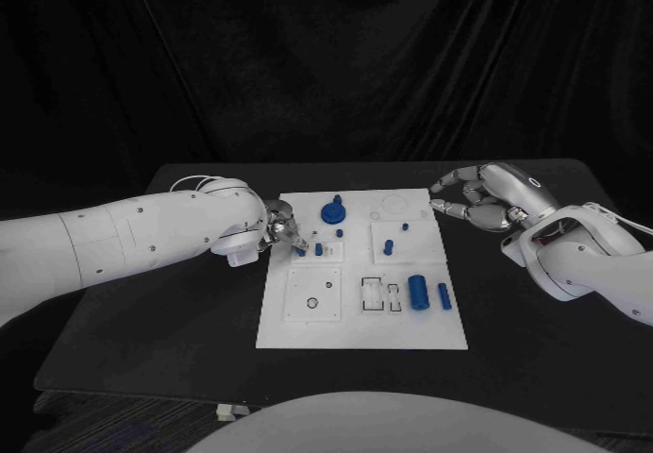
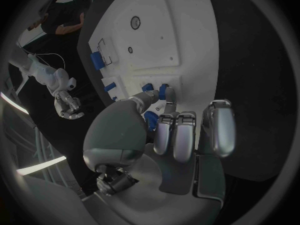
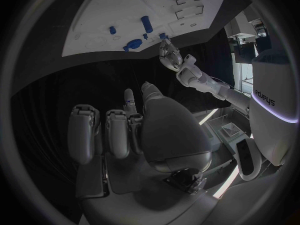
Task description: Assemble the parts on the task board
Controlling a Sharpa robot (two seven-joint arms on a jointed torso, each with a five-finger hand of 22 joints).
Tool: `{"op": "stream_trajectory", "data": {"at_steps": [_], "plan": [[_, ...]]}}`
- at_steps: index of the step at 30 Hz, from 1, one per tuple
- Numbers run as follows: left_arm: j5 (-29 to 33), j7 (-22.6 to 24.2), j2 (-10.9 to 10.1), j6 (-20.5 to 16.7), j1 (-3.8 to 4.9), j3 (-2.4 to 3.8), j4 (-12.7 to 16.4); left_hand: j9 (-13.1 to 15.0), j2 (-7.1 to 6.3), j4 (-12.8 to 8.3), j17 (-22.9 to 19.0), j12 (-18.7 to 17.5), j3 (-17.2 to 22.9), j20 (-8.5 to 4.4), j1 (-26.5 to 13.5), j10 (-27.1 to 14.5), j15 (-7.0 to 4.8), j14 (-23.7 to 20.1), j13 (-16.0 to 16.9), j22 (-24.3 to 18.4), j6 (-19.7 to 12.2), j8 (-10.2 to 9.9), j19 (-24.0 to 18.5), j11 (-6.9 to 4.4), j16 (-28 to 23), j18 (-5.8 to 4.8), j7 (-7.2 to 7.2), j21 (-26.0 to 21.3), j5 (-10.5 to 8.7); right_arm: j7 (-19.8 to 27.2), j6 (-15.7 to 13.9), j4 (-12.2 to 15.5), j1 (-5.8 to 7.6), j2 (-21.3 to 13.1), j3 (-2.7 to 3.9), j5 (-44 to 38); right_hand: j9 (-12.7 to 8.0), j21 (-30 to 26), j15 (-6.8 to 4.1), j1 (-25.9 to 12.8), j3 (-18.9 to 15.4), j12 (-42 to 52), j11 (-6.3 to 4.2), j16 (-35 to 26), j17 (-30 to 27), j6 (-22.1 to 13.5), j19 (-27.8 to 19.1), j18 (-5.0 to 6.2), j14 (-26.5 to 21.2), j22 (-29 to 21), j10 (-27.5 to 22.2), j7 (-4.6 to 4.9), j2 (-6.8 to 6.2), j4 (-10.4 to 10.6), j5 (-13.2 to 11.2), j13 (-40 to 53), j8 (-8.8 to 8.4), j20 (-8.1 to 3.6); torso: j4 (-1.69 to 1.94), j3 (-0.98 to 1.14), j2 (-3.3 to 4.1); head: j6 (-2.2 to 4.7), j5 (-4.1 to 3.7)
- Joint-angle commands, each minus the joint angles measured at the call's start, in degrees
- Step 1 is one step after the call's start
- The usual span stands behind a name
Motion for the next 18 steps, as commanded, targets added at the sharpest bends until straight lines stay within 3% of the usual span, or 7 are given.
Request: {"op": "stream_trajectory", "data": {"at_steps": [1, 18], "plan": [[-0.94, 1.51, 0.05, -0.69, -0.26, 0.01, 0.06, 0.08, 0.62, -0.29, 15.09, -0.04, 0.68, -0.04, -0.12, 6.06, -0.26, 5.95, 15.06, 10.71, 0.74, -0.03, -0.21, -0.14, 0.15, -0.25, -0.96, -0.14, 0.02, -0.37, -0.15, 0.02, -0.17, 0.01, 0.04, -0.1, -0.06, -0.34, 0.47, 0.02, 0.14, 0.2, 0.37, -0.26, 3.87, -0.24, 2.72, -0.55, 4.05, 12.23, 6.0, 0.09, 0.52, 0.13, 0.31, 15.09, 0.04, 0.48, 0.01, -0.01, -0.02, -0.01, 0.11], [-2.42, 2.48, -0.37, -1.91, -0.52, 0.01, 0.2, 0.2, 0.71, -0.71, 15.09, -0.04, 0.93, -0.04, 0.2, 6.06, -0.26, 5.95, 15.06, 10.71, 0.73, 0.03, -0.21, -0.17, 0.15, -0.24, -0.99, -0.16, 0.19, -0.53, 0.0, -0.1, -0.23, 0.0, 0.04, -0.1, -0.15, -0.41, 0.49, 0.09, 0.15, 0.2, 0.41, -0.27, 3.85, -0.19, 2.69, -0.54, 4.05, 12.21, 6.0, 0.13, 0.58, 0.08, 0.45, 15.09, 0.06, 0.49, 0.0, -0.01, 0.0, -0.01, 0.09]]}}
